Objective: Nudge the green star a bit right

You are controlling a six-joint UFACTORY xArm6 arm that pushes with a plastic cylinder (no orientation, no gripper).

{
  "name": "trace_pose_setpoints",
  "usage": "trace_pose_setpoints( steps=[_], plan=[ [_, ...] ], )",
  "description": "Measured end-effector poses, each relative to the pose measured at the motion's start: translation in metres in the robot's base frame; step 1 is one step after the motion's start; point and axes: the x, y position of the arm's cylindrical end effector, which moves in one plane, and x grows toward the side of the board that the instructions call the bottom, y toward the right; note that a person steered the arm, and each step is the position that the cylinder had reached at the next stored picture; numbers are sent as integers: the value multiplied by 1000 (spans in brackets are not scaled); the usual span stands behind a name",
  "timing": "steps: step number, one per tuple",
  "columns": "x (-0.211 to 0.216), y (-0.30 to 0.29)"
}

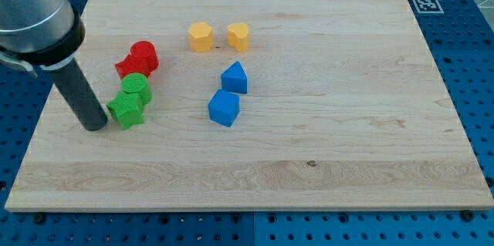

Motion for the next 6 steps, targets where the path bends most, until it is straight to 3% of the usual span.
trace_pose_setpoints(
  steps=[3,6],
  plan=[
    [1,-16],
    [-4,-84]
  ],
)
